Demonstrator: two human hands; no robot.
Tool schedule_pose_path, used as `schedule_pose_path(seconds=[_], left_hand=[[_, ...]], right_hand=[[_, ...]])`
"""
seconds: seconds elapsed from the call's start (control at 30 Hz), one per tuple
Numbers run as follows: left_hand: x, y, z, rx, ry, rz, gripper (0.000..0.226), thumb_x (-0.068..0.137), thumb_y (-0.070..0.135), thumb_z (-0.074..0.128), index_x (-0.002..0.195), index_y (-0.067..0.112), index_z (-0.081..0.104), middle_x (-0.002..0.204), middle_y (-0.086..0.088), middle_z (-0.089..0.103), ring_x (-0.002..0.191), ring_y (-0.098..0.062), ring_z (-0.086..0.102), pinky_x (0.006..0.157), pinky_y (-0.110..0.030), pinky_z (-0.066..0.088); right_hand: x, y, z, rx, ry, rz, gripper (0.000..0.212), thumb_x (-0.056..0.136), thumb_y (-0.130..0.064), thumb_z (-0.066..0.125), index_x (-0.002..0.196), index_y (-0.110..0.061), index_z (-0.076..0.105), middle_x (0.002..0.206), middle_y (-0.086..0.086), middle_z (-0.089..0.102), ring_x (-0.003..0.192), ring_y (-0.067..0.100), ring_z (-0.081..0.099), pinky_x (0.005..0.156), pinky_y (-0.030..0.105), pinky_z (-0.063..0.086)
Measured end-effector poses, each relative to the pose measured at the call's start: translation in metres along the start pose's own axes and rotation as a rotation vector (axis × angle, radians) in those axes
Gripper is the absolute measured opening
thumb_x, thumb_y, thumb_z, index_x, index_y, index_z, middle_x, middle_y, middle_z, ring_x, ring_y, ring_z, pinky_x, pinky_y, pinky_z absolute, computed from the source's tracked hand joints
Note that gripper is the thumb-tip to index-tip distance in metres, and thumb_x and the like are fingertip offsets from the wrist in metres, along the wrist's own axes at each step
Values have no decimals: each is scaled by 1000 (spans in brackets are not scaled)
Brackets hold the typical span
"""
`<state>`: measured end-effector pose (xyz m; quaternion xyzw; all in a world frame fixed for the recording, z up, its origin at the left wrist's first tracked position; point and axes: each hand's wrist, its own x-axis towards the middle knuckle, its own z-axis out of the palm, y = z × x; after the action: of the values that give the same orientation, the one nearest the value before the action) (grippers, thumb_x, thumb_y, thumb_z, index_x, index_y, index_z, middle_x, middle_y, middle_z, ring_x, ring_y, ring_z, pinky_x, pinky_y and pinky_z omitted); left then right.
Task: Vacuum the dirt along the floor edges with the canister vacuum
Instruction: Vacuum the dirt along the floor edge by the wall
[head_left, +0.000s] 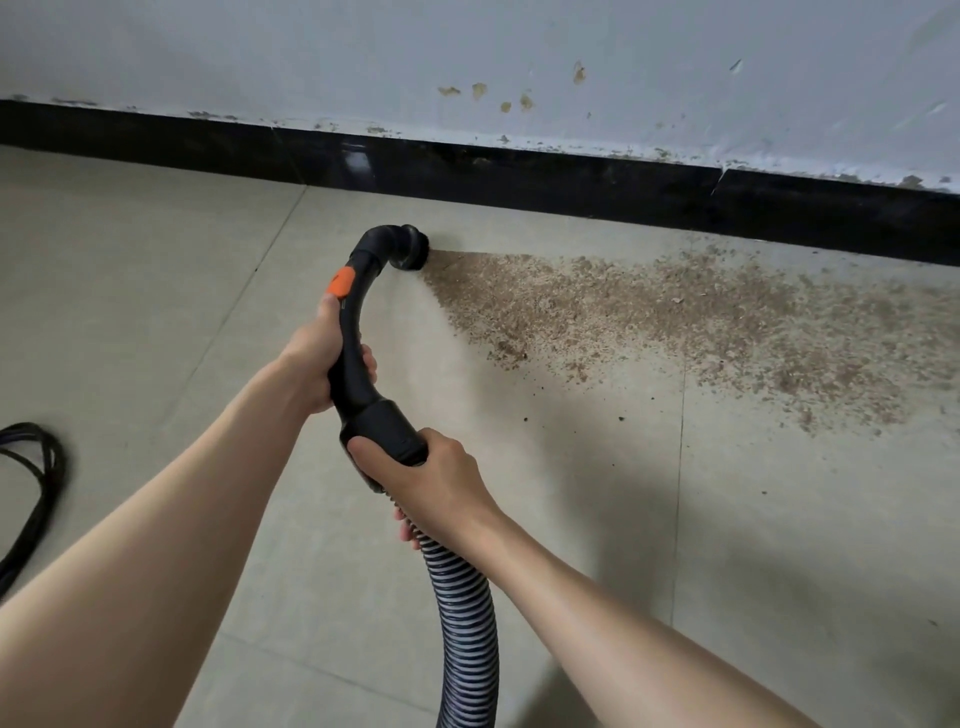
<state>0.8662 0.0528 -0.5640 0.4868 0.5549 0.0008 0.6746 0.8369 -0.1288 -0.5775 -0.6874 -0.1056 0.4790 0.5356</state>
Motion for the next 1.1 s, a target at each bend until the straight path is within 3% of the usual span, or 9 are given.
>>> schedule_pose_path(seconds=[0.2, 0.43, 1.1], left_hand=[[-6, -5, 18, 38, -23, 7, 53, 91, 61, 46, 101, 9, 41, 55, -5, 46, 38, -17, 47, 40, -23, 45], [-15, -12, 36, 117, -40, 46, 49, 94, 57, 41, 86, 9, 44, 52, -6, 47, 38, -19, 46, 41, -23, 44], [-29, -26, 86, 225, -140, 122, 56, 93, 63, 38, 98, 7, 44, 64, -9, 47, 47, -22, 48, 48, -30, 46]], right_hand=[[-10, 7, -10, 14, 27, 14, 42, 75, -59, 67, 82, -20, 53, 65, -3, 59, 38, 12, 55, 45, 24, 48], [-22, 17, -16, 88, 63, 13, 40, 76, -56, 68, 80, -20, 53, 54, -7, 57, 38, 13, 53, 42, 22, 46], [-39, 38, -41, 199, 173, 10, 37, 80, -50, 71, 78, -18, 54, 54, -5, 55, 42, 13, 53, 44, 23, 47]])
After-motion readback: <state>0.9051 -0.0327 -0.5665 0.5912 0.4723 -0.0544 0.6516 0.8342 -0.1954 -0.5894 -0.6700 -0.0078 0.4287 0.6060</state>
